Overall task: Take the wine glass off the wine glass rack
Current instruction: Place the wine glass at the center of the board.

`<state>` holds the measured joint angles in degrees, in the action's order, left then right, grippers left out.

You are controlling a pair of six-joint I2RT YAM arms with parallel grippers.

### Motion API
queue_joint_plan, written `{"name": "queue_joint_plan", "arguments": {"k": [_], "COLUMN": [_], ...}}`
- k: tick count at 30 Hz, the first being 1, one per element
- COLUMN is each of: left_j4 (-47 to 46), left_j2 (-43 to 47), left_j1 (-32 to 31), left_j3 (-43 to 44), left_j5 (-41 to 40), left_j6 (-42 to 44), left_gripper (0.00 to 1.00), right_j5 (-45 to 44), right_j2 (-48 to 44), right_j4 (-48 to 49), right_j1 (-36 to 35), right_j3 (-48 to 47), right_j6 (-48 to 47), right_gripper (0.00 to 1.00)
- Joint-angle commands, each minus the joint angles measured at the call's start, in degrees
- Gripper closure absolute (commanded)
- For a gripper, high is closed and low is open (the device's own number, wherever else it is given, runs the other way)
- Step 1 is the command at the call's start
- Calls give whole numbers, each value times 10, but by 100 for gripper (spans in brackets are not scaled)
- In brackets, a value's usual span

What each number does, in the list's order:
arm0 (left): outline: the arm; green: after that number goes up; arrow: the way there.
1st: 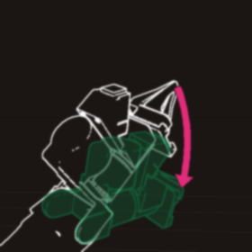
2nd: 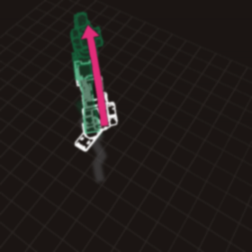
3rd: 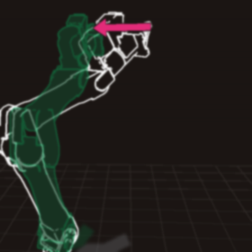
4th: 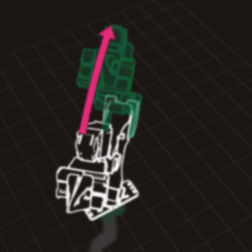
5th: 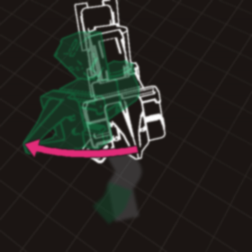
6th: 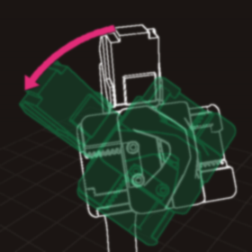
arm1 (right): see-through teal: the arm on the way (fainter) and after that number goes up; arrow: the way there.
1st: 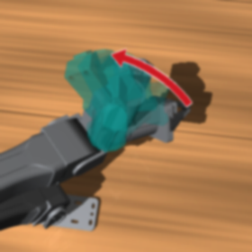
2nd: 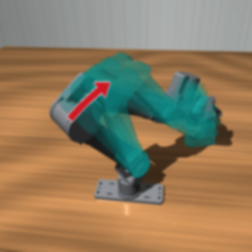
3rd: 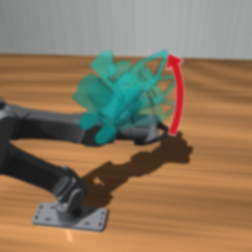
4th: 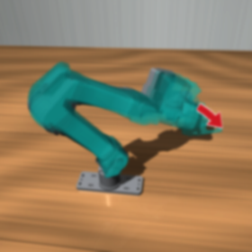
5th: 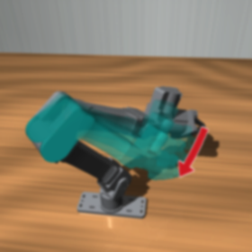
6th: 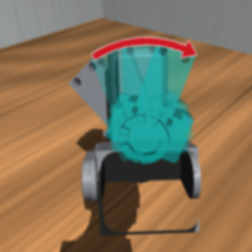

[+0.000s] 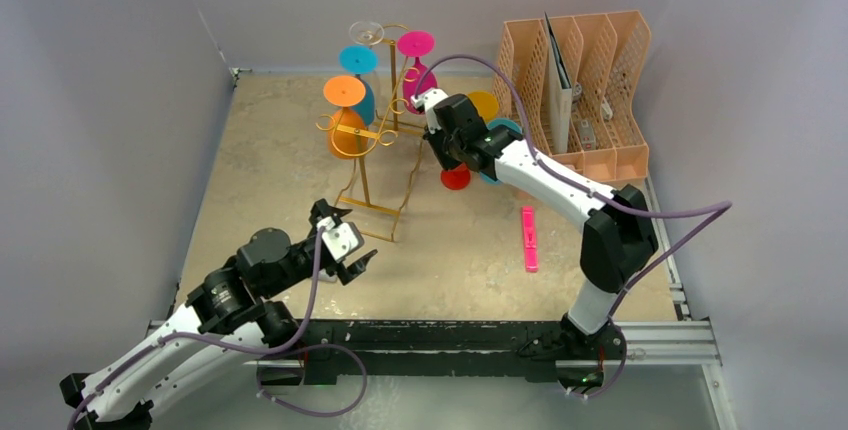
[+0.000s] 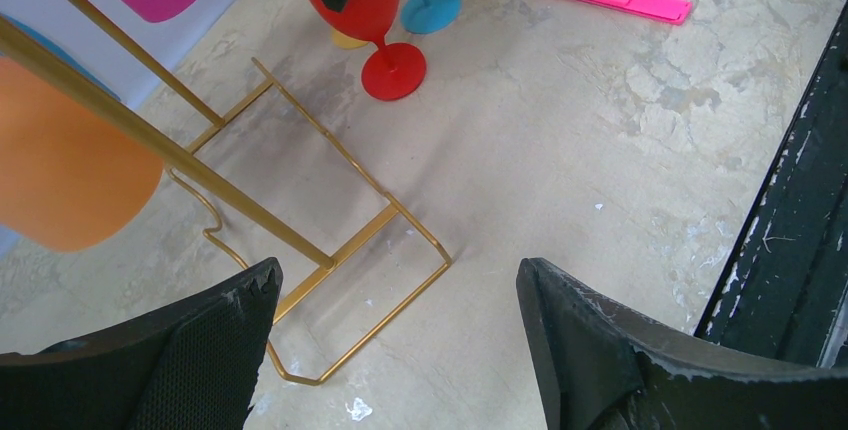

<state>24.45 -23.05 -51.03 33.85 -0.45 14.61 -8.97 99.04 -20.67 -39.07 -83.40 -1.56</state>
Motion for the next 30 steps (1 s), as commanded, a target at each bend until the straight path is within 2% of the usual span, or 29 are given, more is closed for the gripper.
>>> {"name": "queue_joint_plan", "arguments": {"k": [1,14,30], "left_j4": [-19,-16,-22], "left_j2": [-9,-13,11], "left_j1": [1,1,1], "left_j3": [-1,2,-4], "left_j5": [2,34,20], "left_j6": [10,11,9], "left_gripper": [14,14,14], "right_j5": [-18,16,33], "right_j2": [3,16,30], "right_j4": [9,1,-48], "right_j1": [10,36,36], "right_j3": [-31,-43,-74], "right_j6": [-3,12,7], "right_gripper": [100,100,97]}}
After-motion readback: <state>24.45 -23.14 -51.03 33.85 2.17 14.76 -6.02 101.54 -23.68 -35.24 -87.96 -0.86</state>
